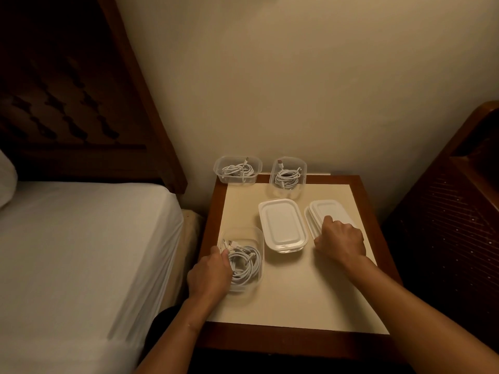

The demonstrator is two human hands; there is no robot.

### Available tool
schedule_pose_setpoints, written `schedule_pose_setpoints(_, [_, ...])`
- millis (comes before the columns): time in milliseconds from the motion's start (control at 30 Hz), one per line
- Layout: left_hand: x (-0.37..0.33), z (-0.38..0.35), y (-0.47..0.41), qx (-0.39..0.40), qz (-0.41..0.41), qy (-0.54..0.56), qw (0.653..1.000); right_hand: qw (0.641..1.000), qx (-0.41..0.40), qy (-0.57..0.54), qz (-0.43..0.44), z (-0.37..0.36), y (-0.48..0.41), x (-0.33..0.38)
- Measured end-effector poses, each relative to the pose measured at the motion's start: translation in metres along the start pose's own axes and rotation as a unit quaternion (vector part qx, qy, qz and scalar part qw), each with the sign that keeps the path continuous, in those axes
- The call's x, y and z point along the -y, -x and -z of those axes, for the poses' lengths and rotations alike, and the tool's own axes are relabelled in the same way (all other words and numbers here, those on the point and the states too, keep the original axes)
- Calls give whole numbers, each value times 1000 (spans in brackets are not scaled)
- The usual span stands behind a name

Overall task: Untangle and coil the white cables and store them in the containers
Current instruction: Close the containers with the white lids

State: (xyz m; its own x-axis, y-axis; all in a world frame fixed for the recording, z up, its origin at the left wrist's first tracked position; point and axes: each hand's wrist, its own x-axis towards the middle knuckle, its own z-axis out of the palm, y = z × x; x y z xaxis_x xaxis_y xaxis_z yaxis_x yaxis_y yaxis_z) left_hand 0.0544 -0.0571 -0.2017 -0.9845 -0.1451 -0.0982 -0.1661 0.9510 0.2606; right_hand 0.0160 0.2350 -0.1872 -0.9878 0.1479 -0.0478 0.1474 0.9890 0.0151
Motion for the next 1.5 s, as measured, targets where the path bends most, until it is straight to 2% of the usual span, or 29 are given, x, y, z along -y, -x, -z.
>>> schedule_pose_setpoints(233, [0, -3, -3, 5, -1, 5, 1000, 1000, 10, 7, 0, 8, -2, 5])
schedule_pose_setpoints(367, [-1, -3, -3, 4, -4, 8, 1000, 998, 20, 56, 13, 14, -3, 9])
schedule_pose_setpoints(467, [-1, -4, -3, 5, -5, 13, 1000, 996, -6, 93, 0, 20, -3, 10])
schedule_pose_setpoints(533, [0, -3, -3, 6, -4, 12, 1000, 993, -54, 102, -15, 28, -8, 7])
schedule_pose_setpoints(633, [-1, -4, -4, 5, 2, 6, 1000, 982, -185, -12, -28, 52, -16, 12])
schedule_pose_setpoints(700, [-2, -3, -3, 3, 4, 5, 1000, 954, -267, -130, -27, 69, -12, 26])
schedule_pose_setpoints(733, [-3, -2, -3, 4, 6, 7, 1000, 942, -277, -190, -21, 76, -6, 37])
schedule_pose_setpoints(800, [-3, -1, -3, 9, 10, 15, 1000, 917, -234, -323, -15, 80, 8, 61])
schedule_pose_setpoints(900, [-1, 0, -6, 12, 16, 50, 999, 861, -91, -496, -69, 64, 36, 95])
schedule_pose_setpoints(967, [3, -1, -7, 11, 14, 82, 996, 809, 10, -575, -124, 47, 54, 115])
schedule_pose_setpoints(1033, [7, -2, -8, 11, 17, 125, 992, 738, 85, -643, -189, 33, 66, 127])
schedule_pose_setpoints(1067, [11, -4, -9, 14, 22, 159, 987, 716, 103, -657, -214, 27, 69, 130])
schedule_pose_setpoints(1100, [14, -7, -10, 19, 35, 204, 978, 712, 111, -655, -226, 22, 70, 130])
schedule_pose_setpoints(1167, [20, -10, -12, 28, 73, 302, 950, 732, 114, -634, -222, 13, 72, 130])
schedule_pose_setpoints(1233, [21, -11, -14, 38, 103, 363, 925, 766, 88, -605, -199, 7, 76, 130])
schedule_pose_setpoints(1400, [18, -8, -14, 59, 125, 414, 900, 872, 21, -473, -126, -2, 79, 134])
schedule_pose_setpoints(1500, [13, 2, -8, 65, 114, 437, 890, 896, 19, -434, -96, -6, 83, 135])
